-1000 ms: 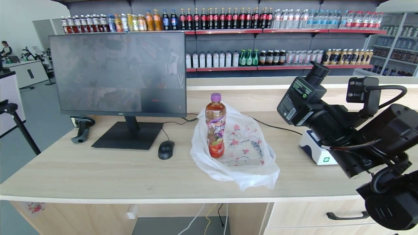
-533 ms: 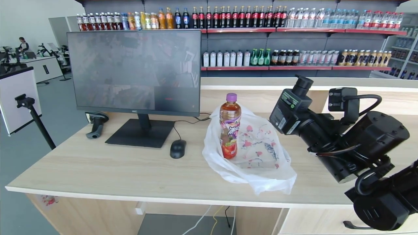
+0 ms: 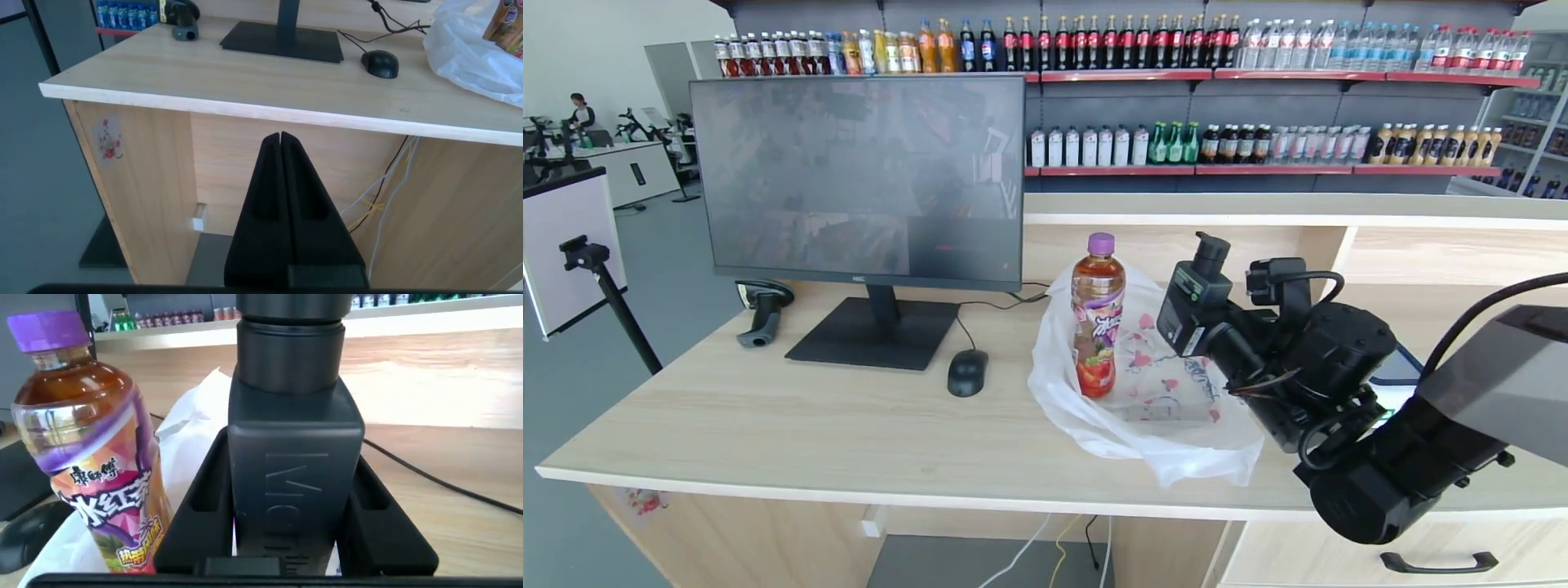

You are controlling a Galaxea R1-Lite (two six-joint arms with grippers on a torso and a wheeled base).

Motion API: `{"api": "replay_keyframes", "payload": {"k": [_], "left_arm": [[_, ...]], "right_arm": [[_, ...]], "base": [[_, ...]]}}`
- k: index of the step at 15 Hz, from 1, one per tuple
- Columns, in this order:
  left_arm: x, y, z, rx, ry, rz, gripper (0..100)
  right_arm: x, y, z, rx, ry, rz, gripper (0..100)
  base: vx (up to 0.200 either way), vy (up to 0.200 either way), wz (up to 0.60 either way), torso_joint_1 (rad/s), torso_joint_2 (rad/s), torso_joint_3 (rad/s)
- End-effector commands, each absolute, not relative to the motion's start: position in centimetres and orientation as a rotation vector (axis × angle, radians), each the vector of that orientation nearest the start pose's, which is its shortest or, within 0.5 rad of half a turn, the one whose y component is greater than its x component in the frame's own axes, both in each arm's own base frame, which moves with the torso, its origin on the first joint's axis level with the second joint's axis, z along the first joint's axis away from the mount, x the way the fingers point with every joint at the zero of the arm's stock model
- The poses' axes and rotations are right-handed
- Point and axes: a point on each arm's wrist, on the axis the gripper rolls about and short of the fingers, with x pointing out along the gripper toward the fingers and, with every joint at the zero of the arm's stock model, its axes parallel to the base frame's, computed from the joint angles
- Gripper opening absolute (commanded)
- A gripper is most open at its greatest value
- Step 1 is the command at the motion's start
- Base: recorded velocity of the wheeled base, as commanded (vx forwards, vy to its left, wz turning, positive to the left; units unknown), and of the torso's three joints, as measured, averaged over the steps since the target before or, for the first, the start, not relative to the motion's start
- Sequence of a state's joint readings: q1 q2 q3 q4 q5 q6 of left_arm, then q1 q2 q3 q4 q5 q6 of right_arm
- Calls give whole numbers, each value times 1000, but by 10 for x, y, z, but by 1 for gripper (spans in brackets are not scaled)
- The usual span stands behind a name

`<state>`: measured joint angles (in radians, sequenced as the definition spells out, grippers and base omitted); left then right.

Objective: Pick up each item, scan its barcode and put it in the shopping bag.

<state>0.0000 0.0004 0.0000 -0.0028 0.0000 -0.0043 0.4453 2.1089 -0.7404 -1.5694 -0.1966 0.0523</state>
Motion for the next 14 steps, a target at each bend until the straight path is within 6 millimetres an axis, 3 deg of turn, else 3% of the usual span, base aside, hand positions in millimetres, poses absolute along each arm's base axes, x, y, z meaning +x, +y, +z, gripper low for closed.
{"api": "replay_keyframes", "payload": {"k": [1,4,14], "left_arm": [[-23,0,76,-5,-6,0,0],[-23,0,76,-5,-3,0,0],[-23,0,76,-5,-3,0,0]], "right_arm": [[342,160,96,99,-133,256,0],[346,163,78,82,-91,257,0],[349,161,58,31,-42,247,0]], "base": [[0,0,0,0,0,0],[0,0,0,0,0,0],[0,0,0,0,0,0]]}}
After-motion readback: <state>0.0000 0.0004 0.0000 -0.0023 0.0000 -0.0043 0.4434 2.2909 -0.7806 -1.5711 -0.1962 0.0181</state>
